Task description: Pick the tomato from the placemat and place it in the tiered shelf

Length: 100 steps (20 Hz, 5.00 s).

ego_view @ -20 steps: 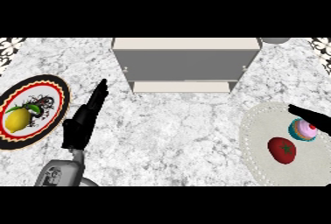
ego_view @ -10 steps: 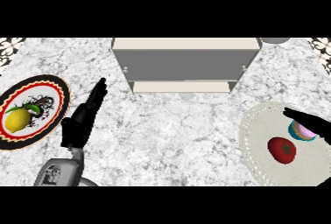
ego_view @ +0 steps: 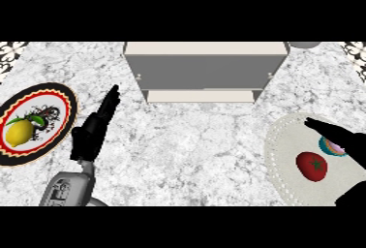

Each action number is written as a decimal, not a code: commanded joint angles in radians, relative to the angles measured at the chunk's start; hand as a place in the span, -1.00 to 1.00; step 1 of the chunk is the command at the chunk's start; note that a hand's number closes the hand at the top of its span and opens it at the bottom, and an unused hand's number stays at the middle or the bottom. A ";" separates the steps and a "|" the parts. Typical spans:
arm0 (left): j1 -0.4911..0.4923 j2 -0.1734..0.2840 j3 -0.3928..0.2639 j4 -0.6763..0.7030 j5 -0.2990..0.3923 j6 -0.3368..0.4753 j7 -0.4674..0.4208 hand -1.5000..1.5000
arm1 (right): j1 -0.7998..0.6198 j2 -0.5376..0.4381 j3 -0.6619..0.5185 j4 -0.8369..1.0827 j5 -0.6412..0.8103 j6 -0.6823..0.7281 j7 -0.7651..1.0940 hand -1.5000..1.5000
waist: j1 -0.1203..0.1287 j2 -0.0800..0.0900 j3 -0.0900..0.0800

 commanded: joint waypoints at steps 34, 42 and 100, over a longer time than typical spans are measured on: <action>0.030 0.009 0.051 -0.009 -0.001 -0.044 -0.011 0.00 | 0.039 0.370 0.214 -0.002 0.315 -0.226 0.097 1.00 | -0.004 -0.005 -0.003; 0.008 -0.015 0.007 -0.016 -0.024 -0.043 0.003 0.00 | -0.020 0.487 0.423 -0.024 0.244 -0.445 0.483 1.00 | 0.040 -0.010 0.002; -0.013 -0.013 0.014 -0.041 -0.022 -0.045 0.036 0.00 | -1.435 0.490 0.536 0.656 0.608 -0.805 1.466 1.00 | 0.036 0.004 -0.002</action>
